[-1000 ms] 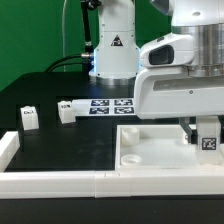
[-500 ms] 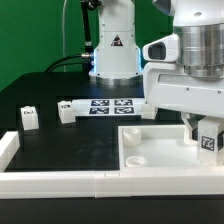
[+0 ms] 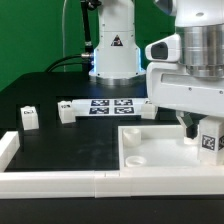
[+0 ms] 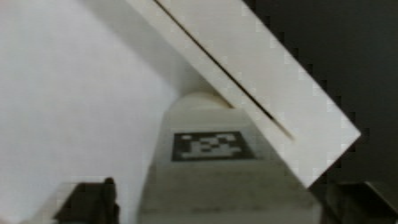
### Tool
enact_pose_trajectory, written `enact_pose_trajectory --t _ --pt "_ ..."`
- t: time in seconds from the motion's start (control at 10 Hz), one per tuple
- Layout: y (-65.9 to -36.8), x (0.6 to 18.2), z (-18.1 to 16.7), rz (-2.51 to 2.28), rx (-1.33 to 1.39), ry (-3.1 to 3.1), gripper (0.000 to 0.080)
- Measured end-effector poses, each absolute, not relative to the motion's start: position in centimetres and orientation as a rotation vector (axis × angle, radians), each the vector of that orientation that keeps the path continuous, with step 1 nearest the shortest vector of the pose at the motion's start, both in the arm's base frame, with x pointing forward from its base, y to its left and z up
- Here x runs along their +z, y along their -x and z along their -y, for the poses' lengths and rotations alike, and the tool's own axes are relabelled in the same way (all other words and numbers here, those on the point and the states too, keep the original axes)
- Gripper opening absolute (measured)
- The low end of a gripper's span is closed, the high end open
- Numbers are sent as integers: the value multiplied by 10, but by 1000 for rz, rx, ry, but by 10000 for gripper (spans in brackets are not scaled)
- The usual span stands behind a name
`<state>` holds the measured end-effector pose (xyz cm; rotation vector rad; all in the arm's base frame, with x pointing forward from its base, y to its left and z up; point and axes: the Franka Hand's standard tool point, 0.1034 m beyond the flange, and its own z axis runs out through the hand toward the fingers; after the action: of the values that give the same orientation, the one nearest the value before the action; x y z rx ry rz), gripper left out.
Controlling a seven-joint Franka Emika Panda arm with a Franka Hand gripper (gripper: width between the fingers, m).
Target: Assemble one leg
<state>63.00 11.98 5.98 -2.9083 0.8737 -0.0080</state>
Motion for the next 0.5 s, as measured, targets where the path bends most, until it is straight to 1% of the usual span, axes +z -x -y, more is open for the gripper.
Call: enact_pose_trajectory --t 0.1,0.5 --pt "-630 61 -122 -757 -18 2941 637" --pt "-631 62 -116 -12 -59 3046 649"
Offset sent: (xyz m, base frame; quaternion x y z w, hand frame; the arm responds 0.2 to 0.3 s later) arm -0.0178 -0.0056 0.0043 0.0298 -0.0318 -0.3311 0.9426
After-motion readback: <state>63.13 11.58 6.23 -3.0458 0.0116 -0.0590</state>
